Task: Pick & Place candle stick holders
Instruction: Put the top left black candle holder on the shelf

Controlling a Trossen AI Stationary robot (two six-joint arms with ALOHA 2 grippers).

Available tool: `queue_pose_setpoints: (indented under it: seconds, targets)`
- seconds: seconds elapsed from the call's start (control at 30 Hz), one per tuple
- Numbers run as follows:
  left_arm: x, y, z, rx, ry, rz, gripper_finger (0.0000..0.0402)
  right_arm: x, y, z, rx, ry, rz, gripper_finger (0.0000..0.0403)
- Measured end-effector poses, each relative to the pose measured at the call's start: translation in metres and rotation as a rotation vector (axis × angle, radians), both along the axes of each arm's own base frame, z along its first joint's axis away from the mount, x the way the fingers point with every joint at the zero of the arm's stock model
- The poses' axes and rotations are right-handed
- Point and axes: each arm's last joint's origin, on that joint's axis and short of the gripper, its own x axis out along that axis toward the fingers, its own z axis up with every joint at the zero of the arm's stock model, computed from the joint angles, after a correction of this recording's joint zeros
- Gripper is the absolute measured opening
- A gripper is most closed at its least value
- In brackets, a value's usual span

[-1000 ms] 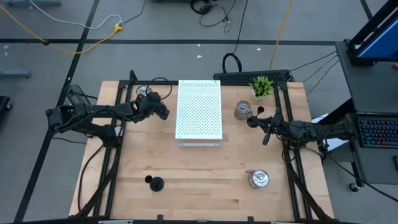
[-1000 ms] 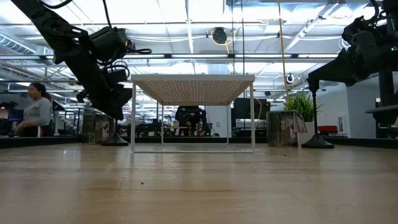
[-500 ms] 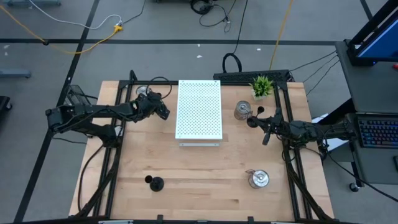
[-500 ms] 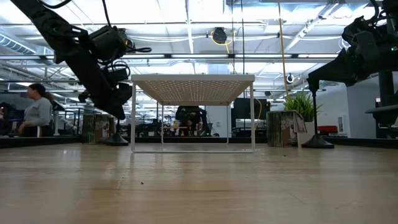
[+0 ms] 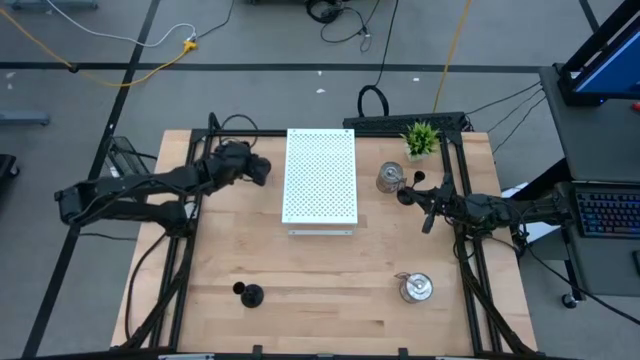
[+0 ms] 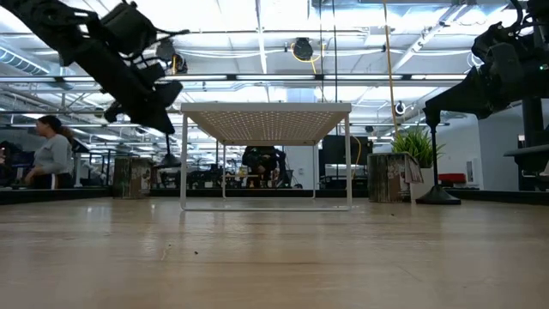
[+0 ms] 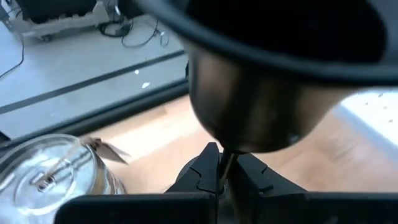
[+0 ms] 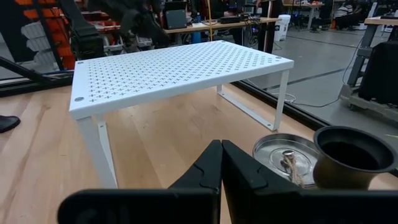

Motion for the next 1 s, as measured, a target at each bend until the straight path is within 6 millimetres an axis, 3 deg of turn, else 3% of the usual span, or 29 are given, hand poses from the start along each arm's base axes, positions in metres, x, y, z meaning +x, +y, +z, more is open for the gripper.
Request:
queue_pose_setpoints:
  seconds: [0.27,0.67,1.0]
  targets:
    - [-0.011,-0.005,0.023,0.038,-0.111,0.024,0.0014,0.000,0.000,0.000,0.087,-0.042,-0.016,0.0000]
    - [-0.002,-0.001,0.103,0.099,-0.111,-0.001,0.0014,0.001,0.000,0.009,0.209,-0.193,-0.026,0.0000]
    - [0.022,-0.003,0.120,0.077,-0.096,-0.058,0.0014,0.002,0.000,0.020,0.210,-0.315,-0.014,0.0000]
